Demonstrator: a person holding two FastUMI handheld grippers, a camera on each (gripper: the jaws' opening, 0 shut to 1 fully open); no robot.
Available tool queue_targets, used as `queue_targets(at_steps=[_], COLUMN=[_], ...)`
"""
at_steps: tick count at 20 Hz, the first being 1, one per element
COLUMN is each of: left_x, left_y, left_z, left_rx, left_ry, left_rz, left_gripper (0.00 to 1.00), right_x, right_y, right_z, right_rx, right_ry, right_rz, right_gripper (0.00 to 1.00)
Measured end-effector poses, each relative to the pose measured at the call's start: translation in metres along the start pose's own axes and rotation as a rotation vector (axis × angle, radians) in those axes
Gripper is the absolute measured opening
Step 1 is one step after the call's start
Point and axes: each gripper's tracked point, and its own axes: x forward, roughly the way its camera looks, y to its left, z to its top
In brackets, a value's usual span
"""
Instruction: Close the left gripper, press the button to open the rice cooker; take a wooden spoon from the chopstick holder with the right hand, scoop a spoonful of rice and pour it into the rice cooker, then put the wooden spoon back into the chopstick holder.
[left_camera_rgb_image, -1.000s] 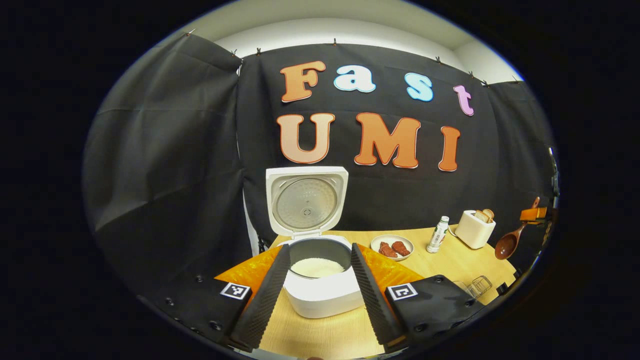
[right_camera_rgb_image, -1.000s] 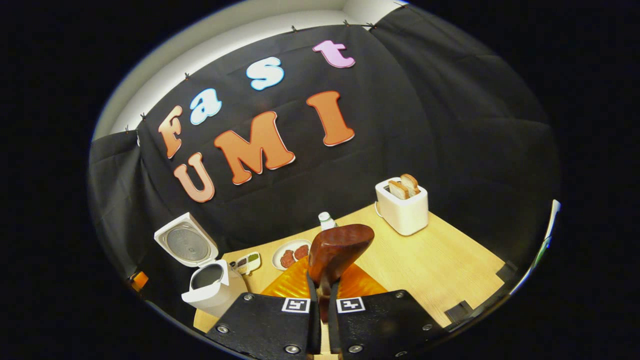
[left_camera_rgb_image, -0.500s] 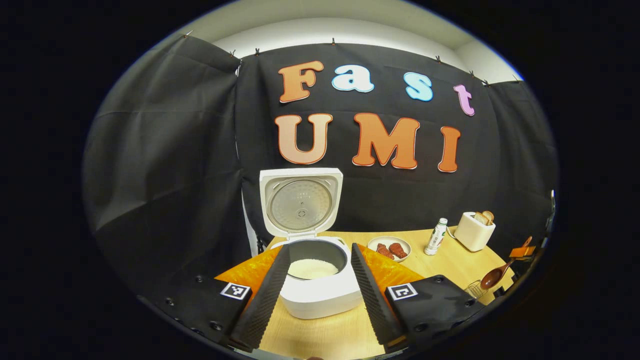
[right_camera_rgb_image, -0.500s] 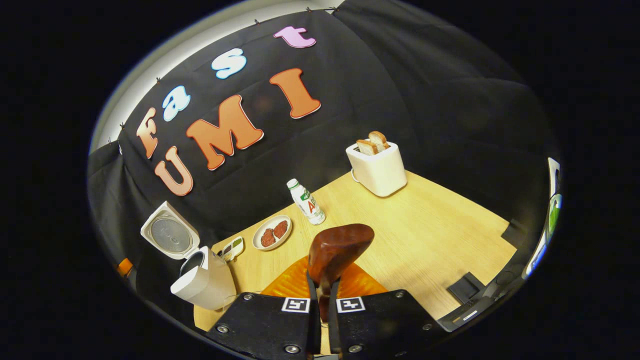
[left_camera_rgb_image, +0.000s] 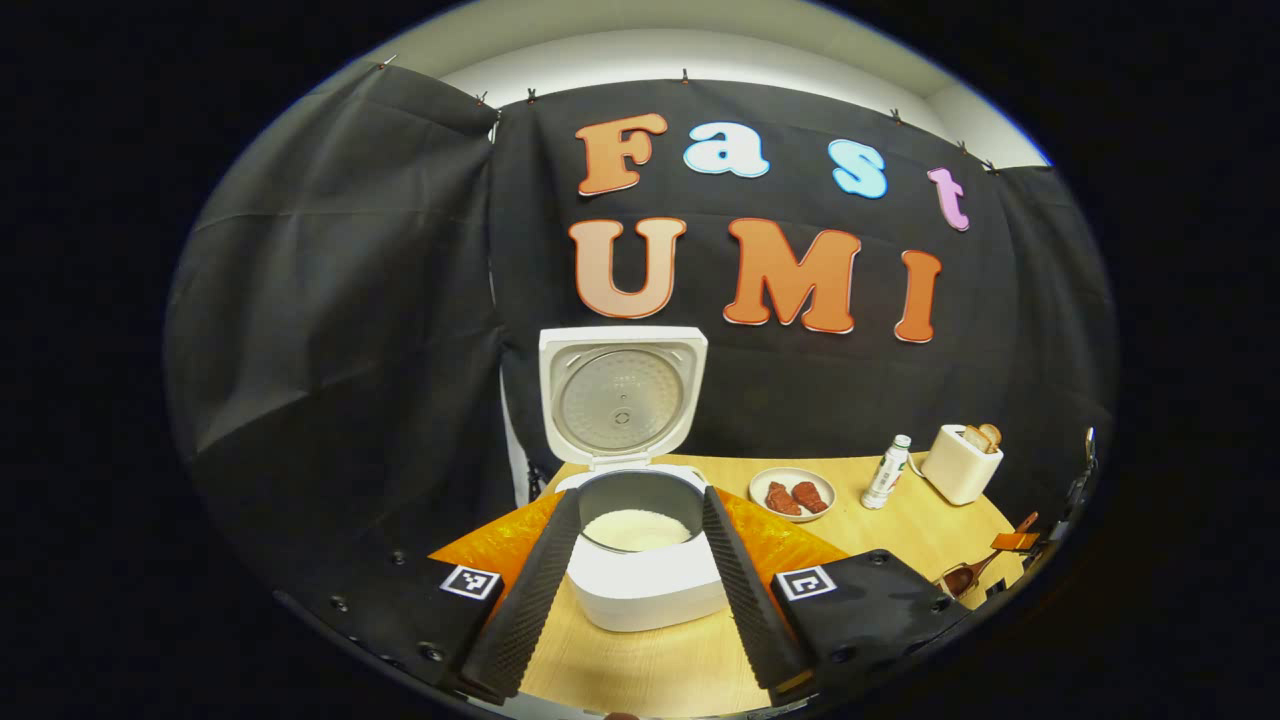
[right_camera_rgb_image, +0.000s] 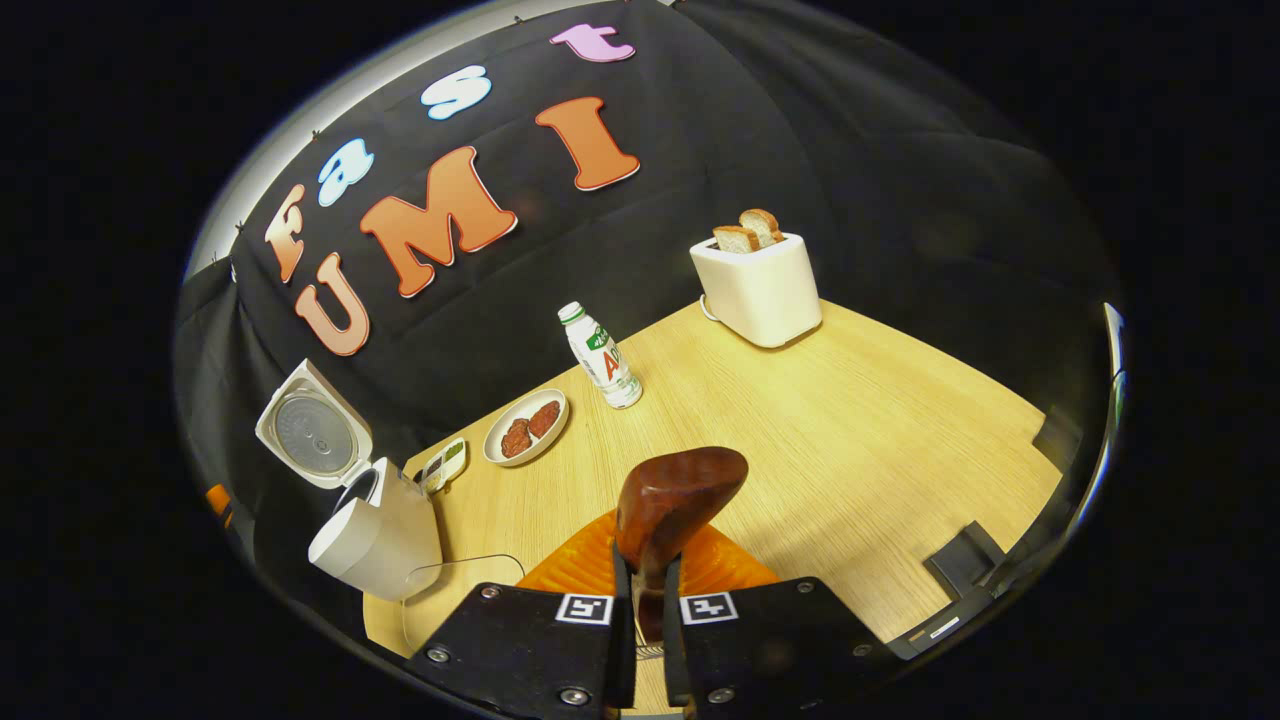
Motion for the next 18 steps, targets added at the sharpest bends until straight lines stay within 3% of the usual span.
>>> queue_targets(at_steps=[7, 8, 9, 12, 16, 18], left_x=[0.004, 0.007, 0.008, 0.016, 0.038, 0.055], left_y=[0.008, 0.007, 0.006, 0.005, -0.004, 0.000], left_z=[0.044, 0.054, 0.064, 0.086, 0.119, 0.136], left_rx=[0.015, 0.020, 0.019, -0.009, -0.052, -0.051], left_ry=[-0.058, -0.072, -0.086, -0.103, -0.108, -0.108], left_rz=[0.010, 0.011, 0.010, -0.005, -0.069, -0.064], left_gripper=[0.87, 0.87, 0.87, 0.87, 0.86, 0.87], right_x=[0.008, 0.008, 0.004, -0.003, -0.025, -0.035], right_y=[-0.008, -0.011, -0.014, -0.028, -0.034, -0.031], right_z=[-0.009, -0.007, -0.006, 0.003, 0.032, 0.046], right_rx=[-0.033, -0.050, -0.067, -0.125, -0.153, -0.163], right_ry=[0.016, 0.012, 0.009, -0.007, -0.058, -0.079], right_rz=[-0.044, -0.061, -0.078, -0.140, -0.177, -0.176], right_gripper=[0.27, 0.42, 0.43, 0.94, 0.95, 0.95])
